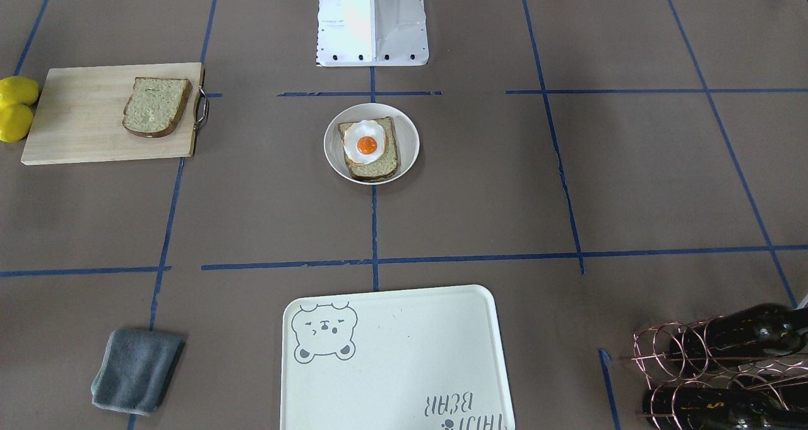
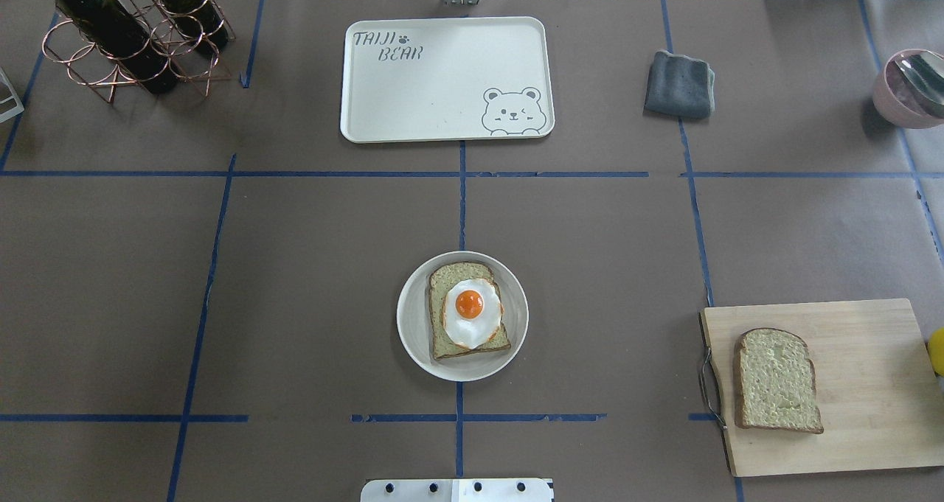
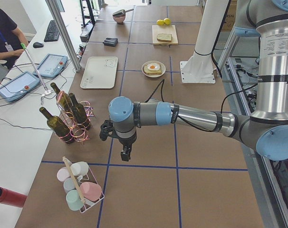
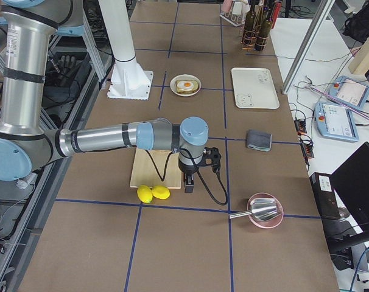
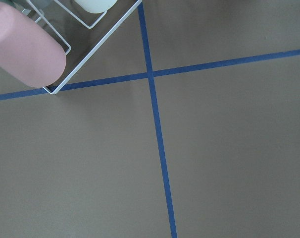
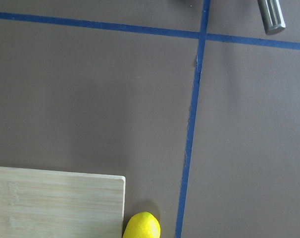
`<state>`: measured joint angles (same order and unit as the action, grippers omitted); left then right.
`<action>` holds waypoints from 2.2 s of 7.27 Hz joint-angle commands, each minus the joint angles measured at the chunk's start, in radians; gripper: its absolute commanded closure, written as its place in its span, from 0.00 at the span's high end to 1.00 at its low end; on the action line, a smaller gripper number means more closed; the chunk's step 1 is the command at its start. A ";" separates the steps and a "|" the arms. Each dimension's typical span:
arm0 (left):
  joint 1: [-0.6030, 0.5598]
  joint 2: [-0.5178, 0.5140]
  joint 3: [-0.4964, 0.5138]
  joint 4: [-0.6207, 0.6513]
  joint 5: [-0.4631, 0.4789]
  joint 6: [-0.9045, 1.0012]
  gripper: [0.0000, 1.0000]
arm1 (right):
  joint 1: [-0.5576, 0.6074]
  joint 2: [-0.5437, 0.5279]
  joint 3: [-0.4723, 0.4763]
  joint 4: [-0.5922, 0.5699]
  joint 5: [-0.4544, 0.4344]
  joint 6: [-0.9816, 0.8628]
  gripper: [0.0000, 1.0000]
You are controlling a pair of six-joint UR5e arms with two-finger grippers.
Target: Make sandwich and place on tray
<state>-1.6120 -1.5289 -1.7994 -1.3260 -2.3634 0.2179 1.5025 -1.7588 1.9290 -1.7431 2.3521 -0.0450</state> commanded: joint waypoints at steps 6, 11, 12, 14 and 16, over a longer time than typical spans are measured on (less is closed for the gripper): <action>0.001 0.044 -0.040 -0.193 -0.159 -0.003 1.00 | -0.109 -0.040 -0.016 0.242 0.200 0.189 1.00; 0.001 0.044 -0.040 -0.193 -0.154 -0.002 1.00 | -0.575 -0.195 -0.013 1.060 -0.055 1.095 0.96; 0.001 0.044 -0.038 -0.193 -0.154 -0.002 1.00 | -0.655 -0.217 -0.013 1.097 -0.136 1.123 0.96; 0.003 0.044 -0.040 -0.193 -0.154 -0.002 1.00 | -0.817 -0.217 -0.013 1.134 -0.276 1.211 0.98; 0.001 0.044 -0.041 -0.193 -0.152 -0.002 1.00 | -0.896 -0.221 -0.013 1.161 -0.324 1.240 0.93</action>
<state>-1.6102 -1.4849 -1.8388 -1.5187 -2.5163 0.2163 0.6567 -1.9763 1.9159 -0.6074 2.0608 1.1720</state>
